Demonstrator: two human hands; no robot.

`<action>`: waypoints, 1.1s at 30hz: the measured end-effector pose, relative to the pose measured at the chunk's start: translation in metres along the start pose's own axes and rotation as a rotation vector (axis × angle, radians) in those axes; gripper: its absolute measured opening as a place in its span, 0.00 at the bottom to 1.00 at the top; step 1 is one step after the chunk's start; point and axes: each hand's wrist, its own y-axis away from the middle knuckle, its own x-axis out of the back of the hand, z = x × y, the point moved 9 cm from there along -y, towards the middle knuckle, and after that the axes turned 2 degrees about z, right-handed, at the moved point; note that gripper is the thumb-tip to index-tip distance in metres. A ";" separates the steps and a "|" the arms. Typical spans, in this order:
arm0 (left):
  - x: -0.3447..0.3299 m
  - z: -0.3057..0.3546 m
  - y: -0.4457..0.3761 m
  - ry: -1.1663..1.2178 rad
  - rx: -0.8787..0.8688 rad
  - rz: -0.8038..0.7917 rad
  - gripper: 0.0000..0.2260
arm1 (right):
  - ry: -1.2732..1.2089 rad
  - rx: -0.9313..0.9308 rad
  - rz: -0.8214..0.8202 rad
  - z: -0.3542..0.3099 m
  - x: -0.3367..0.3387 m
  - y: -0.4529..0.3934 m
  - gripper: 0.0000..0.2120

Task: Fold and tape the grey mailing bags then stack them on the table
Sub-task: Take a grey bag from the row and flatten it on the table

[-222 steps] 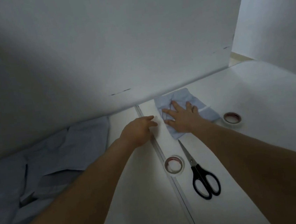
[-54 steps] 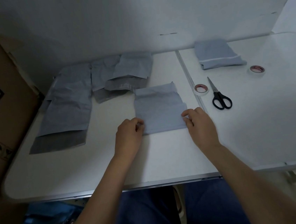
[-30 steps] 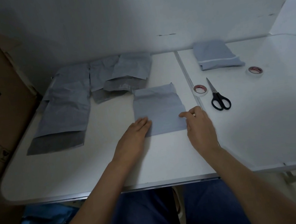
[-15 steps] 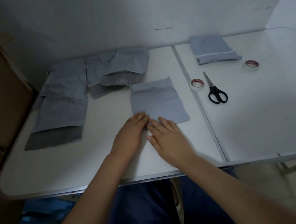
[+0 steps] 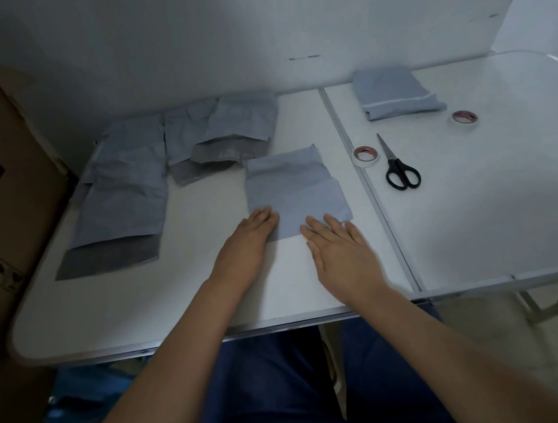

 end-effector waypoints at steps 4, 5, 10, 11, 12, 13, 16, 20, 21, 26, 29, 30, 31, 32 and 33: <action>0.001 -0.001 -0.001 -0.003 -0.006 0.006 0.24 | 0.028 -0.068 -0.017 0.016 0.003 0.005 0.33; 0.001 -0.001 -0.001 -0.003 -0.009 0.007 0.24 | 0.033 -0.083 -0.022 0.020 0.004 0.006 0.33; 0.000 -0.001 -0.001 0.004 -0.031 0.015 0.24 | 0.047 -0.166 0.003 0.046 0.013 0.013 0.24; 0.000 -0.002 -0.001 0.008 -0.033 0.018 0.24 | 0.050 -0.178 0.006 0.051 0.016 0.015 0.23; -0.001 -0.002 -0.001 0.012 -0.032 0.022 0.24 | 0.054 -0.188 0.000 0.055 0.017 0.016 0.23; 0.000 -0.002 -0.001 0.014 -0.029 0.024 0.24 | 0.058 -0.192 -0.007 0.058 0.018 0.017 0.22; 0.001 -0.002 0.000 0.009 -0.028 0.030 0.24 | 0.080 -0.192 -0.008 0.062 0.023 0.019 0.22; 0.003 0.000 -0.001 0.005 -0.031 0.045 0.23 | 0.042 -0.204 0.048 0.055 0.029 0.017 0.23; 0.003 0.000 -0.001 0.001 -0.032 0.046 0.23 | 0.015 -0.191 0.073 0.047 0.031 0.013 0.26; 0.005 0.002 0.000 -0.020 -0.030 0.038 0.23 | -0.004 0.070 -0.088 -0.013 0.008 -0.011 0.37; 0.005 0.003 0.002 -0.023 -0.023 0.019 0.21 | 0.068 0.086 -0.223 -0.019 -0.015 -0.010 0.40; 0.005 0.003 0.001 -0.027 -0.020 0.014 0.21 | 0.080 0.079 -0.234 -0.017 -0.017 -0.009 0.39; 0.006 0.003 0.002 -0.035 -0.019 0.008 0.21 | 0.091 0.075 -0.241 -0.016 -0.018 -0.007 0.38; 0.006 0.002 0.001 -0.044 -0.024 0.004 0.22 | 0.100 0.075 -0.246 -0.016 -0.018 -0.006 0.36; 0.007 0.003 0.001 -0.047 -0.030 0.013 0.22 | 0.105 0.076 -0.249 -0.016 -0.017 -0.005 0.35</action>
